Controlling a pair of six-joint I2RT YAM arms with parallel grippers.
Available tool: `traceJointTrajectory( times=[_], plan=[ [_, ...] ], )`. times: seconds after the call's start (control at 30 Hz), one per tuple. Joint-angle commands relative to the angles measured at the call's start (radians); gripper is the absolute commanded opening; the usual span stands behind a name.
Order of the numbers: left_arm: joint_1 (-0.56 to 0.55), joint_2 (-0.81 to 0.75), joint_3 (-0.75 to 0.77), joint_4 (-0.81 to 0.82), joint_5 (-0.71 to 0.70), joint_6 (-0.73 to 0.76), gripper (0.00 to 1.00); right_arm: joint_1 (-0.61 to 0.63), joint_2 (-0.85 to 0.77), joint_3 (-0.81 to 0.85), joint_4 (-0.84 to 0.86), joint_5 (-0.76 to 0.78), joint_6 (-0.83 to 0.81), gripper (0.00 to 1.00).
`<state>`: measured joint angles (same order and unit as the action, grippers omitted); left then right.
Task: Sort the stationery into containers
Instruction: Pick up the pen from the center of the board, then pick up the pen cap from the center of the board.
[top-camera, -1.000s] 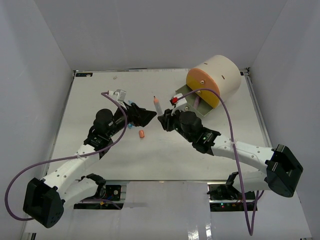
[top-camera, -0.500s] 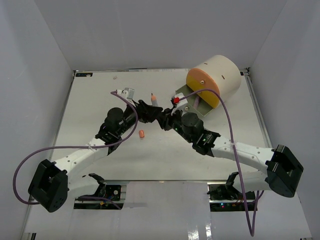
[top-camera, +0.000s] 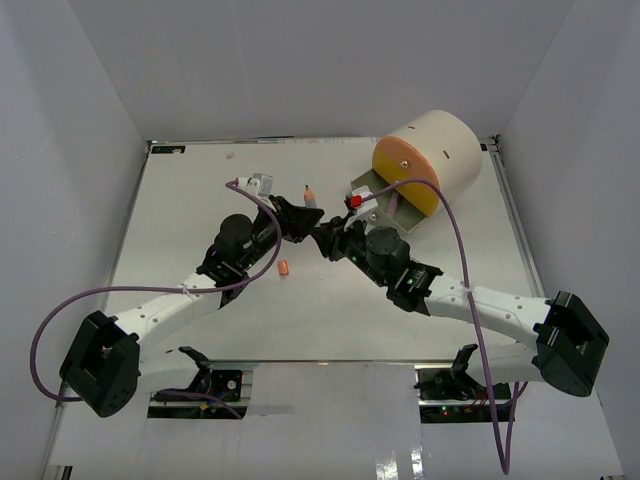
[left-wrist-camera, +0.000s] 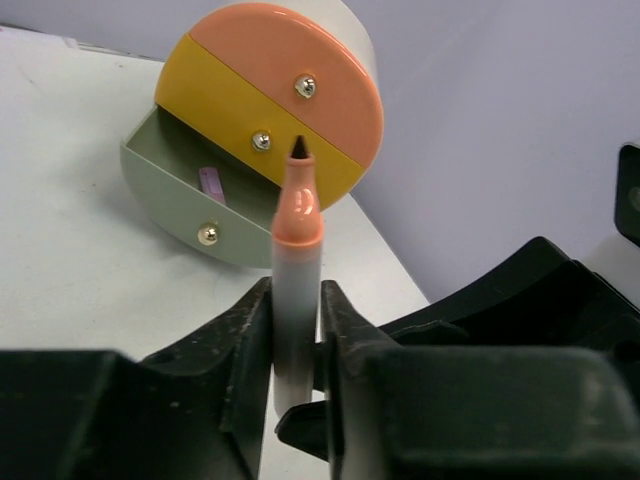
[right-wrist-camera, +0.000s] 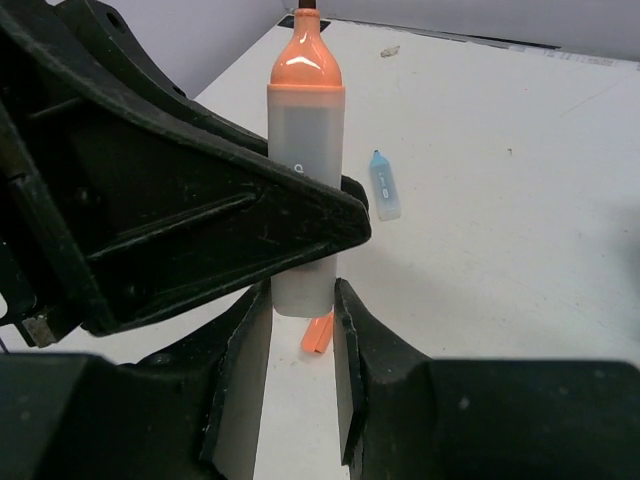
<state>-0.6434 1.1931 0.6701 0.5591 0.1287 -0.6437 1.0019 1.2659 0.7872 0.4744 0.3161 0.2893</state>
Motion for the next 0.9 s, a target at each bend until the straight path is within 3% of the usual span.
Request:
traceJointTrajectory(
  times=[0.0,0.07,0.17,0.3,0.37,0.4,0.47,0.5,0.7,0.87],
  plan=[
    [-0.009,-0.007,0.029,0.033,-0.001,0.006,0.31,0.006,-0.033,-0.006,0.069,0.012,0.014,0.08],
    [-0.009,-0.006,0.031,0.033,0.002,0.009,0.19,0.007,-0.034,-0.009,0.067,0.012,0.011,0.08],
    [-0.009,-0.004,0.037,0.015,-0.001,0.018,0.11,0.007,-0.033,-0.014,0.058,0.005,0.01,0.08],
    [-0.009,-0.029,0.04,-0.028,-0.023,0.048,0.07,0.006,-0.033,-0.008,-0.028,-0.012,-0.002,0.31],
    [-0.007,-0.043,0.048,-0.079,-0.046,0.07,0.05,0.007,-0.037,-0.008,-0.069,-0.014,-0.009,0.53],
    [-0.001,-0.056,0.057,-0.123,-0.073,0.09,0.05,0.006,-0.043,-0.014,-0.098,-0.014,-0.007,0.74],
    [0.016,-0.072,0.071,-0.174,-0.09,0.107,0.02,0.006,-0.053,-0.023,-0.12,-0.02,-0.025,0.94],
    [0.043,-0.078,0.085,-0.224,-0.095,0.111,0.02,0.004,-0.054,-0.022,-0.137,-0.026,-0.033,0.9],
    [0.226,-0.15,0.149,-0.471,-0.047,0.147,0.0,0.003,0.062,0.108,-0.336,-0.078,-0.091,0.9],
    [0.335,-0.227,0.181,-0.631,-0.069,0.26,0.0,0.004,0.231,0.289,-0.509,-0.135,-0.081,0.98]
  ],
)
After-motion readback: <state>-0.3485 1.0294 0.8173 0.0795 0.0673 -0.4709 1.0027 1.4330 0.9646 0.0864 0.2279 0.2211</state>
